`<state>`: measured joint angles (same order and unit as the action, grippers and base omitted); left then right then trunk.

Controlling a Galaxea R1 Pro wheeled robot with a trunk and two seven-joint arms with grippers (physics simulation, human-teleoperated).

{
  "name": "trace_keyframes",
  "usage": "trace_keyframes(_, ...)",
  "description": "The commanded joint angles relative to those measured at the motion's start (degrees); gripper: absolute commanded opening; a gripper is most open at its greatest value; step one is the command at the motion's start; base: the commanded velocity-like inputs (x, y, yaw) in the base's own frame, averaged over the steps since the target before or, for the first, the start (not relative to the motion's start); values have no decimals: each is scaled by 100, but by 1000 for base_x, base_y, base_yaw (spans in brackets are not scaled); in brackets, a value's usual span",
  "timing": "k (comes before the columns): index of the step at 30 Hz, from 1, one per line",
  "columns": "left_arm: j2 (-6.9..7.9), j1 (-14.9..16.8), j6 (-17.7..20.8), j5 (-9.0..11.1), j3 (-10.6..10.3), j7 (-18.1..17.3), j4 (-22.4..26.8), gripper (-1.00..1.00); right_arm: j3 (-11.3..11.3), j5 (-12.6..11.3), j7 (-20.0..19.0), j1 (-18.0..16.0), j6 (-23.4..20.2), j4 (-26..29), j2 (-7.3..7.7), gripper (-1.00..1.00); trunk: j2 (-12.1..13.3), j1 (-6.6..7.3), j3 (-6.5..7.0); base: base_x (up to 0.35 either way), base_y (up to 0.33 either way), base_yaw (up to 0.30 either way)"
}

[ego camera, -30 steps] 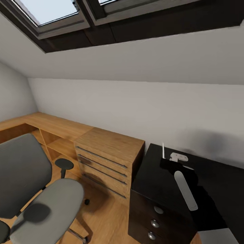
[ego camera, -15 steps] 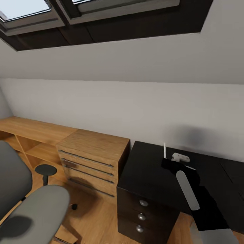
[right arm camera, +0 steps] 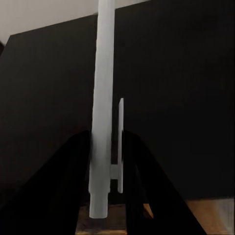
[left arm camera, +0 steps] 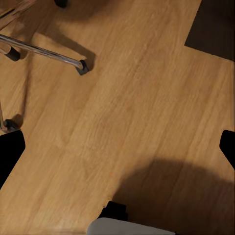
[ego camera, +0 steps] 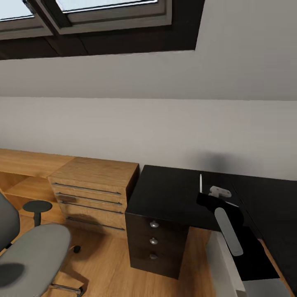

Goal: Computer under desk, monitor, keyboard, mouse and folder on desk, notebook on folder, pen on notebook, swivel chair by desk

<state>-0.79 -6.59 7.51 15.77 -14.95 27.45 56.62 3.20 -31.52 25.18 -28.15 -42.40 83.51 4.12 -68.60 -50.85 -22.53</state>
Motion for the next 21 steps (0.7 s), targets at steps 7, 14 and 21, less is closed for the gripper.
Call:
trace_keyframes(7,8,-2,20,34,150,30,16,100,14,-63,57,-7,-5,11,9,-100,-4,2,-6,-126,-26,-230)
trace_keyframes(14,9,-2,20,38,271,11,16,100,8,-57,57,-6,2,12,10,-100,-4,2,-6,-18,-4,-44)
trace_keyframes(21,1,-5,22,40,282,6,7,100,-48,-58,16,-6,4,-65,380,-100,-4,2,-2,-1,0,-134)
